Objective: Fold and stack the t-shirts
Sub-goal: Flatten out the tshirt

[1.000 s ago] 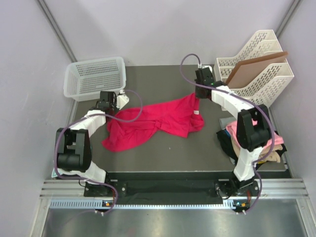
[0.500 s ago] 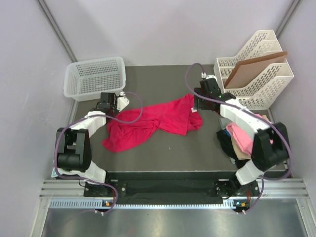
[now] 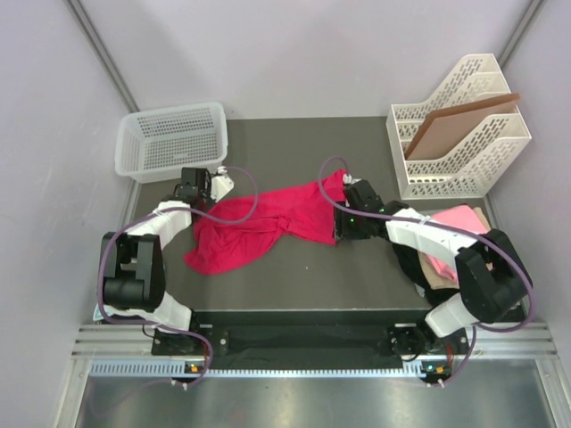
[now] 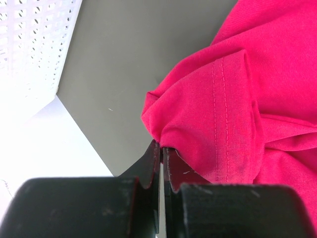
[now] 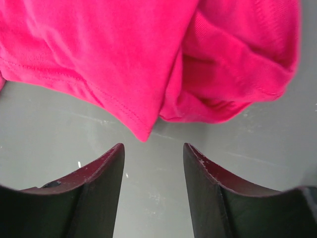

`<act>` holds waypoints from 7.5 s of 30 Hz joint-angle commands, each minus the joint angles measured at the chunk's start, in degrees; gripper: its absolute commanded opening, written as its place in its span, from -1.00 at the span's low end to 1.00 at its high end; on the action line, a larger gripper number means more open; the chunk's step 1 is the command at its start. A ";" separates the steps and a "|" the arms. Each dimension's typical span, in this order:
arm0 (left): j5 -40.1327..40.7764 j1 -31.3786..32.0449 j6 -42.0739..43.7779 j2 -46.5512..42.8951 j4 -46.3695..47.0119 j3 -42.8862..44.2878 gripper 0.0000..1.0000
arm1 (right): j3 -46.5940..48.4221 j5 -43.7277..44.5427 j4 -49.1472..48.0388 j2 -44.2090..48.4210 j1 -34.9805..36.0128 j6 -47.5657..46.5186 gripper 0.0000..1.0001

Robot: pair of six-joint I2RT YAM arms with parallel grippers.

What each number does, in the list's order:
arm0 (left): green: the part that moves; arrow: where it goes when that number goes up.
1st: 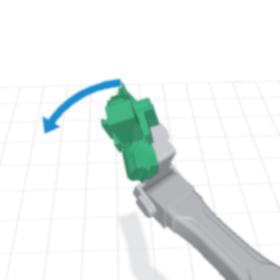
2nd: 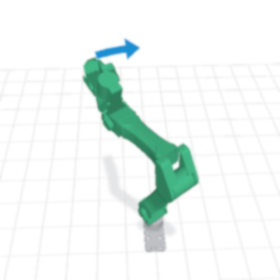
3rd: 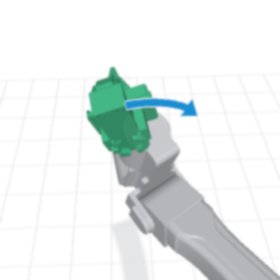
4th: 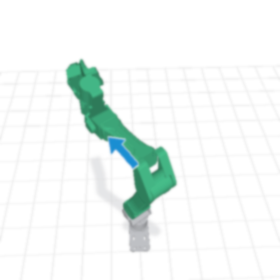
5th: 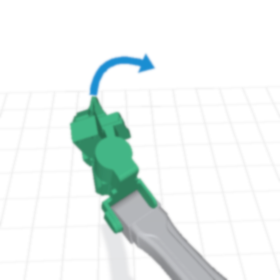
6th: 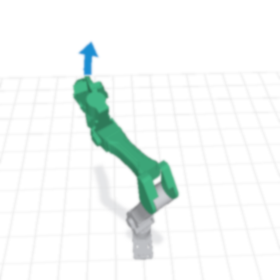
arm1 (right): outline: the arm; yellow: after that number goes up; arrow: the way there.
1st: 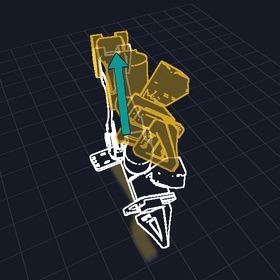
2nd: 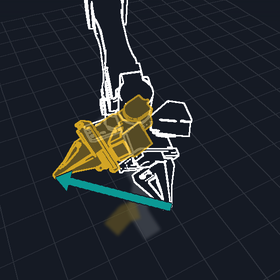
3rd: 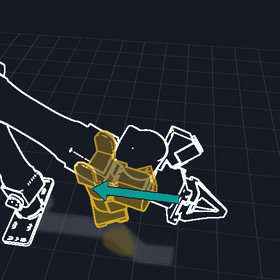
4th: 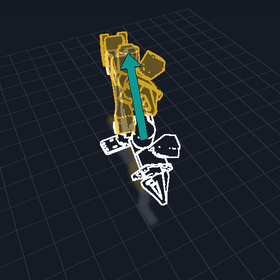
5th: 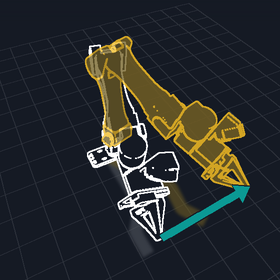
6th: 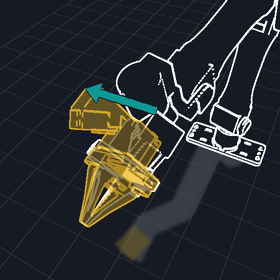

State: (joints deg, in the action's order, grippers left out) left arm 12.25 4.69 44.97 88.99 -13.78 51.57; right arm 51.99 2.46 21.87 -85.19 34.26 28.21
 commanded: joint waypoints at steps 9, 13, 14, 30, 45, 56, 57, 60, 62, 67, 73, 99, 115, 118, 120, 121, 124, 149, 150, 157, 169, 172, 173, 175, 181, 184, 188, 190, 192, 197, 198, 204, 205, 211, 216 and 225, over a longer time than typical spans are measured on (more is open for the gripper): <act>-0.74 -0.21 -0.15 -1.89 -0.19 -0.42 -1.00 | 0.57 -4.48 -7.19 -4.37 1.95 3.96 -0.10; -1.00 -0.29 -0.15 -2.15 -0.46 -0.33 -1.00 | 0.48 -5.09 -7.80 -6.04 2.74 4.58 -0.17; -1.00 -0.21 -0.06 -2.24 -0.54 -0.42 -1.00 | 0.40 -5.18 -7.98 -6.48 2.92 4.75 -0.18; -1.18 -0.21 -0.15 -2.77 -0.72 0.20 -1.00 | -1.09 -4.57 -7.19 -4.55 3.18 4.84 -1.00; -5.91 -0.21 -3.31 -18.05 -9.68 16.09 -1.00 | 13.59 7.47 6.78 23.13 4.32 -2.90 -1.00; -7.50 -0.12 -1.90 -19.82 -9.69 6.88 -1.00 | -7.16 -11.16 -11.67 11.55 6.78 8.53 0.36; -7.77 -0.12 -2.08 -19.82 -9.77 6.27 -1.00 | -5.94 -11.25 -11.93 9.80 7.39 8.53 0.37; -8.21 -0.12 -2.17 -19.56 -10.12 6.17 -1.00 | -2.70 -11.42 -12.37 3.55 9.42 8.44 0.35; -8.38 -0.03 -2.26 -19.73 -10.47 6.08 -1.00 | -1.11 -11.86 -13.60 0.47 9.95 8.62 0.34; -8.47 -0.12 -1.55 -20.43 -10.56 5.12 -1.00 | 3.29 -13.97 -15.45 -4.63 10.21 9.23 0.24; -8.65 -0.12 -1.03 -21.14 -9.95 3.45 -1.00 | 5.84 -14.59 -17.30 -9.19 10.30 10.20 0.16; -8.38 -0.12 -0.32 -21.05 -9.51 1.95 -1.00 | 7.16 -15.03 -18.88 -16.94 9.77 9.94 0.08; -8.47 -0.12 -0.59 -20.61 -9.69 1.78 -1.00 | 10.68 -16.08 -20.55 -21.86 8.81 8.97 -0.31; -8.65 -0.12 -0.59 -20.52 -9.86 1.60 -1.00 | 10.94 -16.00 -19.94 -22.13 8.81 8.44 -0.34; -8.65 -0.12 -0.59 -20.44 -9.77 1.34 -1.00 | 10.86 -15.64 -19.32 -21.87 8.72 8.10 -0.35; -8.65 -0.12 -0.59 -20.52 -9.60 1.16 -1.00 | 10.68 -15.47 -19.06 -21.60 8.63 7.92 -0.35; -8.65 -0.12 -0.50 -20.52 -9.51 0.73 -1.00 | 9.28 -14.94 -18.79 -20.63 8.19 7.48 -0.35; -7.42 -0.12 -1.20 -23.50 -13.27 8.36 -1.00 | 16.56 -6.61 -6.59 -2.23 7.75 -1.30 -1.00; -7.85 -0.12 -1.38 -24.03 -13.81 11.24 -1.00 | 18.05 -5.20 -5.27 0.09 8.01 -3.40 -1.00; -13.73 0.32 -3.22 -33.16 -23.47 22.33 -1.00 | 20.09 4.48 5.37 19.78 12.32 -9.40 -1.00; -27.27 0.32 -1.02 -46.27 -46.50 40.17 -0.85 | 23.06 12.23 14.51 47.56 26.29 -7.55 -1.00; -30.70 0.32 -1.82 -47.15 -52.91 42.65 -0.82 | 25.44 13.70 16.71 48.10 26.21 -7.73 -1.00; -31.75 0.32 -2.16 -47.50 -55.02 40.56 -0.82 | 25.88 15.02 16.98 48.01 26.30 -7.90 -1.00; -32.03 0.32 -2.34 -49.17 -54.95 35.99 -0.82 | 26.06 19.31 16.63 46.79 26.30 -9.12 -1.00; -29.05 0.32 -2.34 -51.38 -43.19 12.79 -0.92 | 28.34 32.44 16.27 33.03 22.81 -14.75 -1.00; -26.67 0.32 -1.29 -48.83 -35.02 3.56 -1.00 | 28.88 14.44 15.06 25.45 6.88 -12.40 -1.00; -23.95 0.32 0.55 -42.86 -23.86 -6.02 -1.00 | 21.07 5.37 5.40 18.24 -6.30 -10.98 -1.00; -22.81 0.32 1.26 -37.33 -17.55 -8.49 -1.00 | 21.31 5.19 4.85 10.71 -9.02 -10.72 -1.00; -22.01 0.23 2.22 -30.68 -13.05 -9.29 -1.00 | 22.19 5.45 3.19 4.28 -10.43 -10.45 -1.00; -13.52 0.32 3.19 -14.66 -1.10 -7.11 -1.00 | 25.79 5.98 1.16 -4.89 -12.37 -8.87 -1.00; -12.70 0.32 3.02 -9.07 -0.03 -6.14 -1.00 | 26.49 5.89 1.33 -7.16 -12.55 -8.87 -1.00; -0.32 -0.29 2.40 5.91 5.33 0.45 -1.00 | 27.56 6.51 1.95 -10.53 -12.81 -9.40 -1.00; 0.31 -0.55 2.05 6.54 6.04 1.16 -1.00 | 27.12 6.68 1.95 -10.35 -12.99 -9.48 -1.00; -2.21 -0.65 -4.00 2.25 6.06 4.75 -0.80 | 24.40 6.51 1.16 -8.42 -13.69 -10.28 -1.00; -5.65 -0.29 -7.00 -4.08 2.97 7.66 0.47 | 22.11 5.89 0.28 -7.80 -13.78 -10.28 -1.00; -16.46 3.57 -8.32 -9.36 -8.97 6.09 0.57 | 19.38 4.05 -1.56 -8.15 -13.78 -10.01 -1.00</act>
State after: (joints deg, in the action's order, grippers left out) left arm 2.87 5.96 38.33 80.66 -15.00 58.43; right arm 71.64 7.35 23.51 -95.64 21.19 18.09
